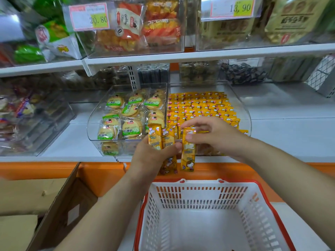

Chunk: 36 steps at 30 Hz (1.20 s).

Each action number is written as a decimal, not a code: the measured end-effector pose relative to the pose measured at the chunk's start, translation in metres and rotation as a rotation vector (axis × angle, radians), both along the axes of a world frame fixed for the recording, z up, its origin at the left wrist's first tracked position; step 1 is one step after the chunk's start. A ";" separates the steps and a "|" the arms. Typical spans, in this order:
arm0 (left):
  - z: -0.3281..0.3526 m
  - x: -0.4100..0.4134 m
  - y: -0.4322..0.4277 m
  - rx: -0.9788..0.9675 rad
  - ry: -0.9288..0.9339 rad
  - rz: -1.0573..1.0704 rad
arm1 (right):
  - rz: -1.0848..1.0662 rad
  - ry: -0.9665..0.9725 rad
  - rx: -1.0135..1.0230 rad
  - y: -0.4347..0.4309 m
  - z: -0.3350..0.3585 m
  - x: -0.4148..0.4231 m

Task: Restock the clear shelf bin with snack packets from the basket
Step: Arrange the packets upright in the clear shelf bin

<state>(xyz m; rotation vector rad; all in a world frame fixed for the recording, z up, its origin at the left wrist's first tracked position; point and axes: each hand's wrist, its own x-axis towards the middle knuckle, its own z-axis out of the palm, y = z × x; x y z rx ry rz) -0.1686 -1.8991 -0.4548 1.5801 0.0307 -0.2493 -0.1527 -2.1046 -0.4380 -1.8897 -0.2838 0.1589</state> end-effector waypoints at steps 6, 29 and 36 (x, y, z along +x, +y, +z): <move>0.004 0.004 0.009 -0.010 0.075 0.087 | -0.392 -0.077 0.324 -0.029 0.002 0.017; 0.003 0.006 0.015 -0.118 0.165 0.063 | -0.158 -0.282 -0.852 -0.011 -0.027 0.062; 0.004 0.007 0.017 -0.224 0.271 0.070 | -0.068 -0.288 -0.896 -0.014 -0.027 0.048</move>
